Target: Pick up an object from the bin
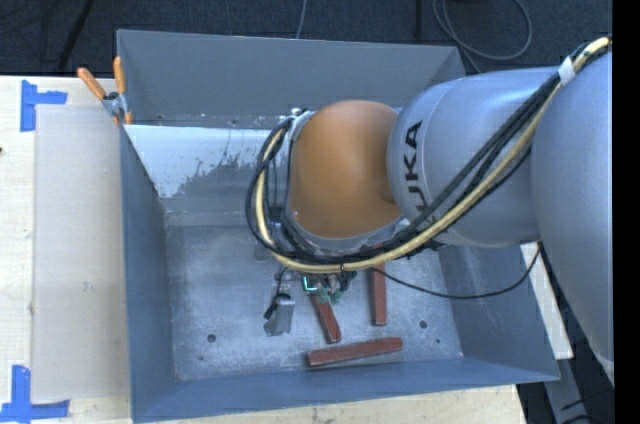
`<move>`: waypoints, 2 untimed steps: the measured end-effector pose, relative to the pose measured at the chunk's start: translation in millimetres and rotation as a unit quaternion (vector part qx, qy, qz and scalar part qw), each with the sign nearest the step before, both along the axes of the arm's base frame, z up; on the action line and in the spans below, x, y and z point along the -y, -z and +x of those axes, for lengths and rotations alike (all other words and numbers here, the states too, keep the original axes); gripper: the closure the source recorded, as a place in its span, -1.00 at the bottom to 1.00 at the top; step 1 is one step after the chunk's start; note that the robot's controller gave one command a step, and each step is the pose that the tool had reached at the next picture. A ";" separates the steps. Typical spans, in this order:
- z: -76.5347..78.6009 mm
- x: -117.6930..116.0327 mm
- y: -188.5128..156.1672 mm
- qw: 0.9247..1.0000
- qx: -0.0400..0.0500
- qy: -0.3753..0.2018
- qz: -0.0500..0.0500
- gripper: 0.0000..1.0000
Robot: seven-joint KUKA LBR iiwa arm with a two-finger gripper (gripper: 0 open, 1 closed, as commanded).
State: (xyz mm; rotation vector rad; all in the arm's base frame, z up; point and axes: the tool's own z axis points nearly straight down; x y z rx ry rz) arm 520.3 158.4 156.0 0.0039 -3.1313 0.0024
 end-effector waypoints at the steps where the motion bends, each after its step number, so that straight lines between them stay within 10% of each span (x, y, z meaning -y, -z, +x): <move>1: -10.9 135.5 86.3 0.988 0.005 -0.153 0.002 -1.00; 2: -3.5 76.8 56.0 0.939 0.006 -0.343 0.004 -1.00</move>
Offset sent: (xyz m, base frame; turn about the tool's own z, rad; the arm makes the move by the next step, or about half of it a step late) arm -0.0114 -0.1338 -0.0860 -0.3116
